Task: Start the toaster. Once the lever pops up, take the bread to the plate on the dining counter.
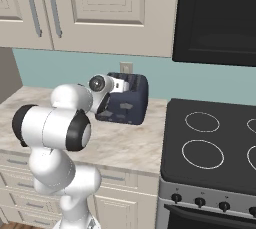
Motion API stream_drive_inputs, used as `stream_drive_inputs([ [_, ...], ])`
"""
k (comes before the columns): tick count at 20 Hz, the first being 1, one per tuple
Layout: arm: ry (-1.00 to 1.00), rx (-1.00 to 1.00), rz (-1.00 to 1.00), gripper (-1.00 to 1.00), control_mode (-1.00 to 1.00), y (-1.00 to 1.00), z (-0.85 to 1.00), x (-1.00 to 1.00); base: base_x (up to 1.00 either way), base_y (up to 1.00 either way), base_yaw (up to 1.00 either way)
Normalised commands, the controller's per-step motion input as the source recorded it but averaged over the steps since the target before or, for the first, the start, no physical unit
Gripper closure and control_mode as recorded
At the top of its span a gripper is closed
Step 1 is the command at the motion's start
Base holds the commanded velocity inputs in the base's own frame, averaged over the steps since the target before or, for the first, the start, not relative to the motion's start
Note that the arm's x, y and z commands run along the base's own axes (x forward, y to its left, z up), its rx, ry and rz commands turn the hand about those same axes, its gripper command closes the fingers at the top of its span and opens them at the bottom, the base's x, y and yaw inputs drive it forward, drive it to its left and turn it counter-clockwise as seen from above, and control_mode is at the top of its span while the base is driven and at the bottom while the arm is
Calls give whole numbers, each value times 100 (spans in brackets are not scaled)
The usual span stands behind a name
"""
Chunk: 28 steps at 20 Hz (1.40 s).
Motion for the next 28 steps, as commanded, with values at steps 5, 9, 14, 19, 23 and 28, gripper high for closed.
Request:
stream_drive_inputs([
  [5,0,0,0,-100,-100,0,0,0,0,0,0],
  [9,0,0,0,-100,-100,0,0,0,0,0,0],
  [14,0,0,0,-100,-100,0,0,0,0,0,0],
  [19,0,0,0,-100,-100,0,0,0,0,0,0],
  [23,0,0,0,-100,-100,0,0,0,0,0,0],
  [28,0,0,0,-100,-100,0,0,0,0,0,0],
])
